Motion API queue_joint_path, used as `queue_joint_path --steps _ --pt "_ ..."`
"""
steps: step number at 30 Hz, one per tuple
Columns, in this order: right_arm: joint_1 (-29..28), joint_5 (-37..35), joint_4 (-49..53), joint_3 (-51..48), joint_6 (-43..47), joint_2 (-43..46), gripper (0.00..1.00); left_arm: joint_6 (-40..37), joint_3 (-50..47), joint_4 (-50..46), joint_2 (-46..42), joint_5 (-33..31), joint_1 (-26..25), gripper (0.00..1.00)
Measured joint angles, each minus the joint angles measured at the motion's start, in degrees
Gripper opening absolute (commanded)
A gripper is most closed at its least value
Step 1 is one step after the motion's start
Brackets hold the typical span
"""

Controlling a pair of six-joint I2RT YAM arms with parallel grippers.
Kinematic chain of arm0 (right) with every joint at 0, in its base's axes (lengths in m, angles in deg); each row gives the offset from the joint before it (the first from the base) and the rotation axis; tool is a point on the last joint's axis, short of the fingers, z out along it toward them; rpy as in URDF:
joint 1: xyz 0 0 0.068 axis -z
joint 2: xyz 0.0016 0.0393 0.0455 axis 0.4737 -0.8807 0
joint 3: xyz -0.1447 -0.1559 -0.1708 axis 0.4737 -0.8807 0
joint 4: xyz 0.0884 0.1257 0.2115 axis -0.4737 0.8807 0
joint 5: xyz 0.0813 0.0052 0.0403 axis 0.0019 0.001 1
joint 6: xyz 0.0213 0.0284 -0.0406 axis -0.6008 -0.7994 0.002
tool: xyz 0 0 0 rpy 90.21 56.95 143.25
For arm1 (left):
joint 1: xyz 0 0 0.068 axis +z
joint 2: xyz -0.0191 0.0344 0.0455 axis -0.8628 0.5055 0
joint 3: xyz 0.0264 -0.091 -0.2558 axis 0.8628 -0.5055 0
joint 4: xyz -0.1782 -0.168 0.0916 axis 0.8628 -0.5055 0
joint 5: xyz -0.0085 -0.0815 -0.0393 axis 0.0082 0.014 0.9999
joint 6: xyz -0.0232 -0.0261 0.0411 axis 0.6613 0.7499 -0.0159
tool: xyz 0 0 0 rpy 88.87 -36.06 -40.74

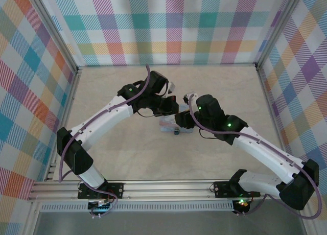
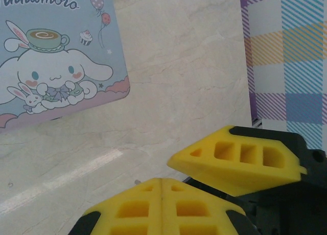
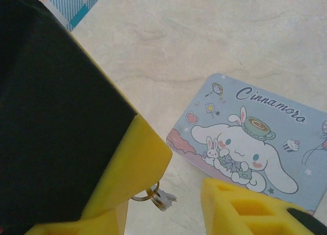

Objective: Unlock a padlock with a key

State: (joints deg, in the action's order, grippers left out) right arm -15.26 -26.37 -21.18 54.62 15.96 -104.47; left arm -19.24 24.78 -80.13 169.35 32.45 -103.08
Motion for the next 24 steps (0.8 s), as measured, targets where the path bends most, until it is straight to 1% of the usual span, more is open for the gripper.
queue_joint_path --steps 3,7,9,12,13,15,20,24 --pt "-0.1 0.0 0.0 0.0 0.0 0.1 0.38 0.0 0.0 0.0 0.0 0.0 0.0 0.00" --pt "-0.2 -0.2 0.0 0.0 0.1 0.0 0.40 0.0 0.0 0.0 0.1 0.0 0.0 0.00" --pt "-0.2 -0.2 0.0 0.0 0.2 0.0 0.35 0.0 0.0 0.0 0.1 0.0 0.0 0.00" --pt "-0.5 -0.4 -0.1 0.0 0.4 -0.2 0.35 0.0 0.0 0.0 0.1 0.0 0.0 0.00" --pt "-0.5 -0.4 -0.2 0.0 0.4 -0.3 0.33 0.0 0.0 0.0 0.2 0.0 0.0 0.00" --pt "-0.7 -0.4 -0.2 0.2 0.6 -0.8 0.27 0.0 0.0 0.0 0.3 -0.3 0.0 0.00" --pt "-1.2 -0.7 -0.2 0.8 1.3 -1.7 0.19 0.1 0.0 0.0 0.5 -1.1 0.0 0.00" --pt "-1.2 -0.9 -0.2 1.0 1.7 -2.0 0.11 0.3 0.0 0.3 0.5 -1.4 0.0 0.00"
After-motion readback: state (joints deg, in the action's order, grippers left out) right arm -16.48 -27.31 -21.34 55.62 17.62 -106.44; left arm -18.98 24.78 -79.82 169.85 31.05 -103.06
